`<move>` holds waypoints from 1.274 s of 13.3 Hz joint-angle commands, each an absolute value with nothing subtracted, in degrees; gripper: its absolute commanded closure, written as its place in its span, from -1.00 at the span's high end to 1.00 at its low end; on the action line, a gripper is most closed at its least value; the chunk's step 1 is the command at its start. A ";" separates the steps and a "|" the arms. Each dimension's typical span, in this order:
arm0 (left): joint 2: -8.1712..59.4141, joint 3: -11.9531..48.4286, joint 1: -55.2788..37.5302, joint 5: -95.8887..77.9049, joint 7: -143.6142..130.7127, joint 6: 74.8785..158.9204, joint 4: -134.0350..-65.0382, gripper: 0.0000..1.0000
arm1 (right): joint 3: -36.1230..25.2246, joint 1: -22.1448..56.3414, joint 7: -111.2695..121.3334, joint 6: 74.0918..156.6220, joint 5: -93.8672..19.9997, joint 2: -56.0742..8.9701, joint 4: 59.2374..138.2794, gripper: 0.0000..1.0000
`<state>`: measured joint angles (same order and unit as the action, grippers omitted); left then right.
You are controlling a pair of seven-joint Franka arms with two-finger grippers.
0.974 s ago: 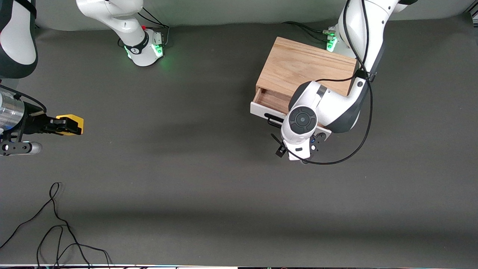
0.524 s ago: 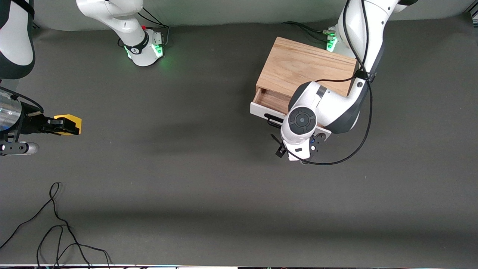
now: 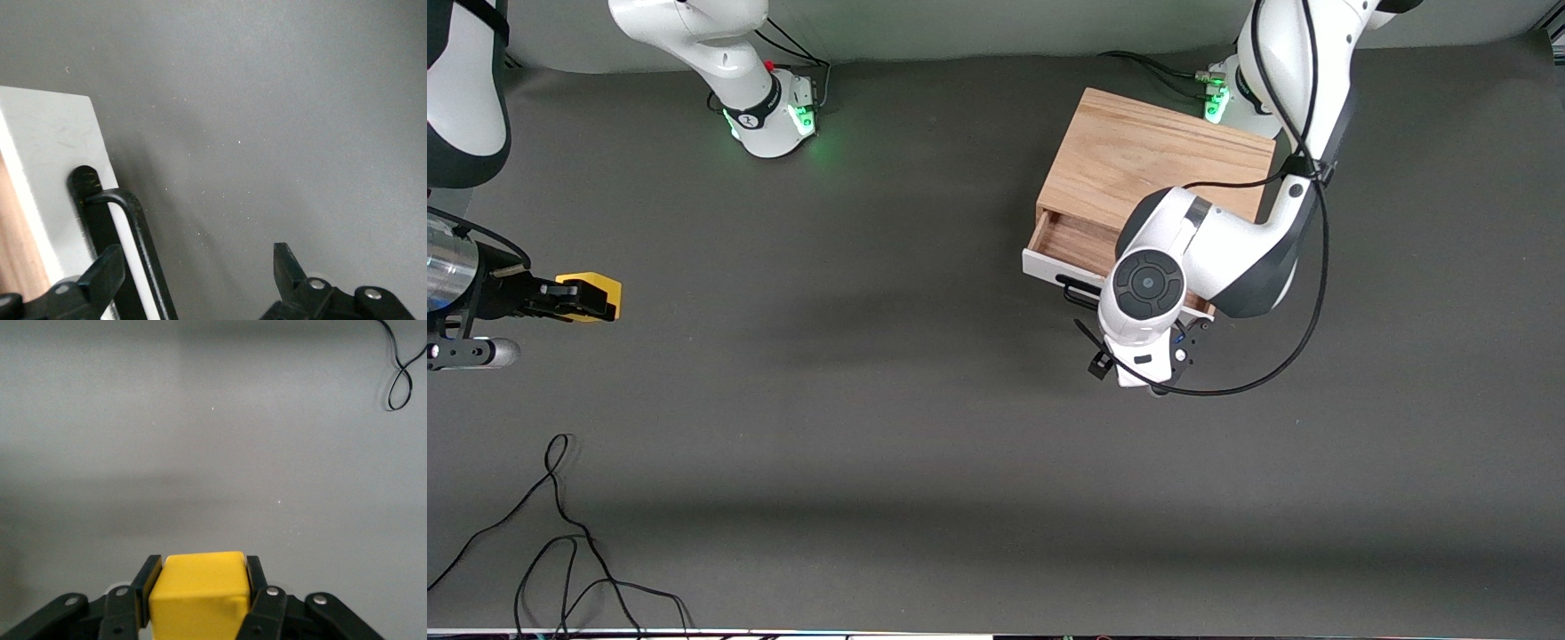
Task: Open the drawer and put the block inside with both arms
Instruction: 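Pull the drawer open by its handle with the left gripper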
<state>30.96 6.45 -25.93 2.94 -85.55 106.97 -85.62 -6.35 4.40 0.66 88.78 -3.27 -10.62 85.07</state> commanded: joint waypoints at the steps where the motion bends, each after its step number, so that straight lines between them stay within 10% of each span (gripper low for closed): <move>1: 31.64 5.89 -26.72 3.78 -85.69 104.24 -83.32 0.99 | -6.59 4.75 -0.09 88.33 -3.16 -9.40 85.78 -0.37; 17: 39.02 5.98 -26.54 0.79 -87.27 101.69 -81.22 1.00 | -6.59 4.75 -0.09 87.71 -3.16 -8.88 85.87 -0.37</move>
<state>36.73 6.31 -25.93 1.62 -85.69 103.06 -83.83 -6.35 4.40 0.66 88.40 -3.27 -10.41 85.06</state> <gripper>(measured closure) 0.000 0.445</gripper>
